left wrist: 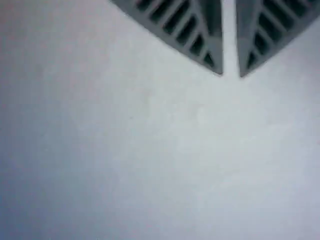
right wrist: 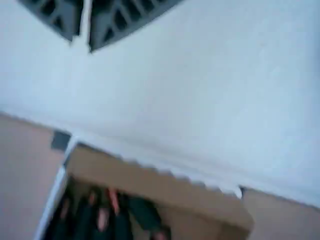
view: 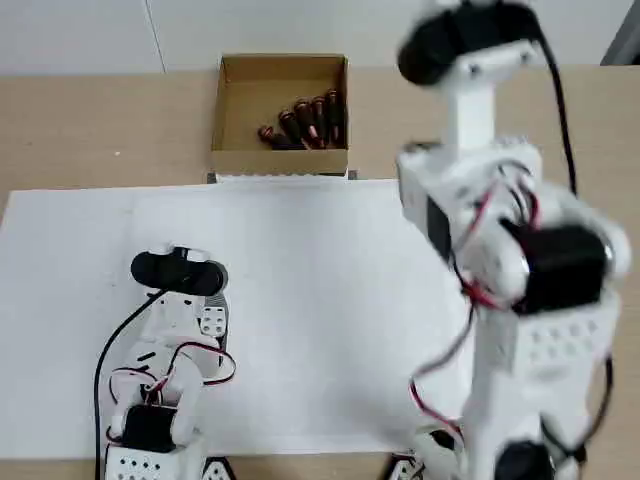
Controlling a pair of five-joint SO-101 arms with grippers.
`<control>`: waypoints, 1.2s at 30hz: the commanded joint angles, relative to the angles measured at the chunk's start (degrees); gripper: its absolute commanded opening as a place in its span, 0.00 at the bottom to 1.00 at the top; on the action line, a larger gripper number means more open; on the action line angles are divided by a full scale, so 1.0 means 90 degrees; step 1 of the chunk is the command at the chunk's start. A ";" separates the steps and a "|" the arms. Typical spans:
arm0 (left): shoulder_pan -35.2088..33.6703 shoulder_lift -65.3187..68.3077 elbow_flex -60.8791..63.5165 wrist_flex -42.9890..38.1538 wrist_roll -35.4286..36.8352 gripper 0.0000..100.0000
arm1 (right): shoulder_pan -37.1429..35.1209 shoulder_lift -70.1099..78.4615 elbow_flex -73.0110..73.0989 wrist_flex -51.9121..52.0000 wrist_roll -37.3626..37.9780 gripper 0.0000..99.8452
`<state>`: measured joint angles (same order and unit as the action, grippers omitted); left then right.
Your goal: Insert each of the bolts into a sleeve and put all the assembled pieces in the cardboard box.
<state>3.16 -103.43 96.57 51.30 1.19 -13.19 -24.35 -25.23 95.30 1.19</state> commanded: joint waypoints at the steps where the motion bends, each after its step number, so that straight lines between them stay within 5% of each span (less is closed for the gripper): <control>1: -0.0010 -0.0078 -0.0034 -0.0010 -0.0029 0.01 | 0.0083 -0.1265 0.1602 -0.0288 -0.0088 0.00; 17: -0.0010 -0.0078 -0.0034 -0.0010 -0.0029 0.01 | 0.0718 -0.5846 0.8840 -0.3394 -0.0049 0.00; 36: -0.0010 -0.0078 -0.0034 -0.0010 -0.0029 0.01 | 0.0737 -0.8825 1.2454 -0.4098 0.0479 0.00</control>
<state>3.16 -103.43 96.57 51.30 1.19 -7.21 -102.86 86.59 59.52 4.88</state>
